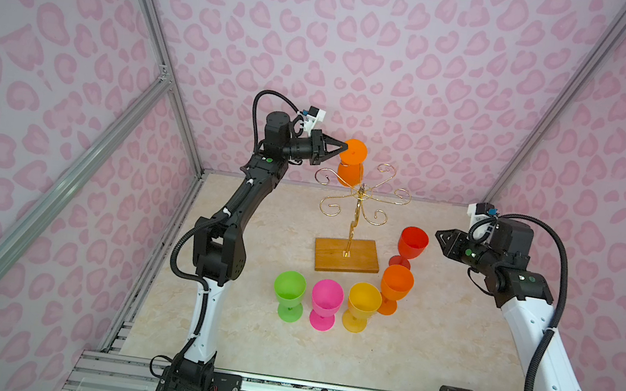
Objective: Take the wine glass off the wine glass rack
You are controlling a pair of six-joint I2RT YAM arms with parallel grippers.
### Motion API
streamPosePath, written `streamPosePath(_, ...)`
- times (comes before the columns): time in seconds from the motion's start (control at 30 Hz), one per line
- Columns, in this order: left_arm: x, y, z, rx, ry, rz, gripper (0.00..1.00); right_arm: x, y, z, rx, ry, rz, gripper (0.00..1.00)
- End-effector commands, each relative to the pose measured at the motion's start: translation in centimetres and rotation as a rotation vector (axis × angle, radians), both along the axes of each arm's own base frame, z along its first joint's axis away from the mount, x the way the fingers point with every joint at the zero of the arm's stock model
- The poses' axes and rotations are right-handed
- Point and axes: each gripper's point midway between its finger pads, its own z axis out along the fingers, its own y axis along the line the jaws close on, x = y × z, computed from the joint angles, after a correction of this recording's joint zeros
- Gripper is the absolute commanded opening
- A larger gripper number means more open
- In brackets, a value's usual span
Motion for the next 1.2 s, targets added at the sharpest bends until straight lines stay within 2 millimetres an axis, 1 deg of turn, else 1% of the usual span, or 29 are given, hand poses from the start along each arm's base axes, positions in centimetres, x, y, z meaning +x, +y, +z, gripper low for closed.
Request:
streamPosePath(0.0, -0.9, -0.1, 1.0, -0.005, -0.070, -0.038, 0.02, 0.2, 0.1, 0.2, 0.004, -0.017, 0.006, 0.25)
streamPosePath(0.5, -3.1, -0.1, 1.0, 0.020, -0.106, -0.125, 0.02, 0.0, 0.1, 0.1, 0.007, -0.013, 0.006, 0.24)
streamPosePath(0.7, -3.2, 0.4, 0.7, 0.026, -0.113, -0.136, 0.02, -0.2, 0.0, 0.3, 0.002, -0.017, 0.003, 0.24)
streamPosePath(0.9, -3.7, 0.9, 0.9, 0.031, -0.128, -0.146, 0.02, -0.2, 0.0, 0.2, 0.002, -0.013, 0.001, 0.24)
streamPosePath(1.17, -3.5, 2.1, 1.2, 0.033, -0.132, -0.122, 0.02, -0.1, 0.0, 0.3, 0.009, -0.014, 0.003, 0.24)
